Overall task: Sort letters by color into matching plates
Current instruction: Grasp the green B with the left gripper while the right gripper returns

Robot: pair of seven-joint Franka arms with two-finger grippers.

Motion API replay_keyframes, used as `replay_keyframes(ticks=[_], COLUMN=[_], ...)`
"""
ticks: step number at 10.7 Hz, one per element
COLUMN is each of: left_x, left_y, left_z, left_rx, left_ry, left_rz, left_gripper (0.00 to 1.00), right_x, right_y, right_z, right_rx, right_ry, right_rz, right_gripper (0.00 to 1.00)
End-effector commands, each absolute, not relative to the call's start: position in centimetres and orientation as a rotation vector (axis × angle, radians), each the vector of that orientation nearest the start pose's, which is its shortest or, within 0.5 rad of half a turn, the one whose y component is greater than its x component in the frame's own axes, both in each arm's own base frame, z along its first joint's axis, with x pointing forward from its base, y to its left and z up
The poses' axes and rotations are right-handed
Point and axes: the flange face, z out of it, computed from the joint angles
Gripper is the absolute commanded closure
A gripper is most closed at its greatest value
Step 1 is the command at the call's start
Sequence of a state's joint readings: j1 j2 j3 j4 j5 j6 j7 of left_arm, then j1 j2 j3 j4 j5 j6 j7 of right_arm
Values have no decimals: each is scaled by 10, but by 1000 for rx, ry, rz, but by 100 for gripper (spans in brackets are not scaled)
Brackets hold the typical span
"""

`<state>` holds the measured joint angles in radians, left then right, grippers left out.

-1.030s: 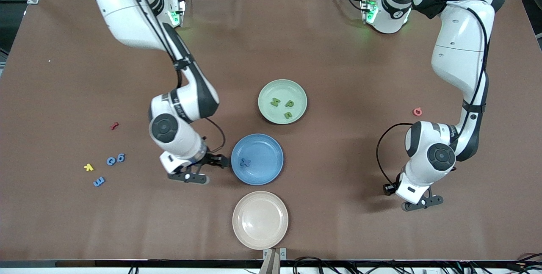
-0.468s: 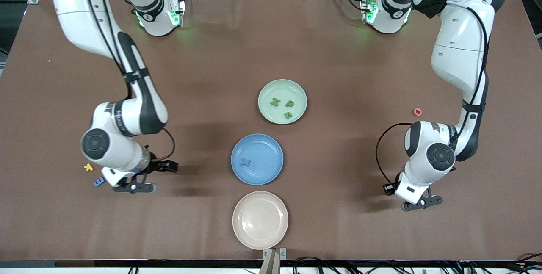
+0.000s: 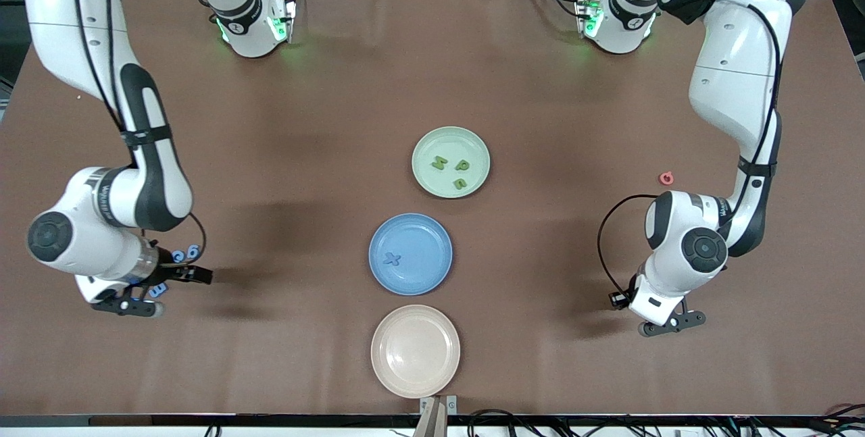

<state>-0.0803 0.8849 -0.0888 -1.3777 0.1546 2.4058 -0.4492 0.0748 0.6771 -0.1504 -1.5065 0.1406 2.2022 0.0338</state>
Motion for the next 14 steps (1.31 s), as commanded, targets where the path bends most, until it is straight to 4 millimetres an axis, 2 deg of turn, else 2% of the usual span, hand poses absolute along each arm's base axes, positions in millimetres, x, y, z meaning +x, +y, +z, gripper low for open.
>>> replay_keyframes(ticks=[1, 3, 6, 8, 10, 11, 13, 14], left_x=[707, 673, 617, 586, 559, 551, 523, 509], left_y=[-125, -129, -136, -135, -150, -172, -240, -267], left_z=[221, 236, 257, 254, 251, 251, 245, 245], left_rx=[-3129, -3115, -3110, -3114, -3128, -3138, -3147, -3142], left_ry=[-375, -335, -282, -257, -214, -249, -335, -378], left_rz=[-155, -121, -95, -106, -99, -92, -61, -53], left_gripper=[100, 100, 100, 100, 100, 100, 100, 100], right_x=[702, 699, 704, 704, 703, 703, 705, 705], right_y=[-81, -108, -126, -129, -139, -143, -150, -150], right_z=[275, 274, 256, 234, 224, 218, 208, 202], right_rx=[-3080, -3023, -2876, -2805, -2731, -2730, -2727, -2733], right_ry=[512, 786, 1185, 1308, 1376, 1381, 1392, 1390], right_rz=[-37, -39, -136, -108, -108, -128, -137, -132], right_gripper=[0, 0, 0, 0, 0, 0, 0, 0])
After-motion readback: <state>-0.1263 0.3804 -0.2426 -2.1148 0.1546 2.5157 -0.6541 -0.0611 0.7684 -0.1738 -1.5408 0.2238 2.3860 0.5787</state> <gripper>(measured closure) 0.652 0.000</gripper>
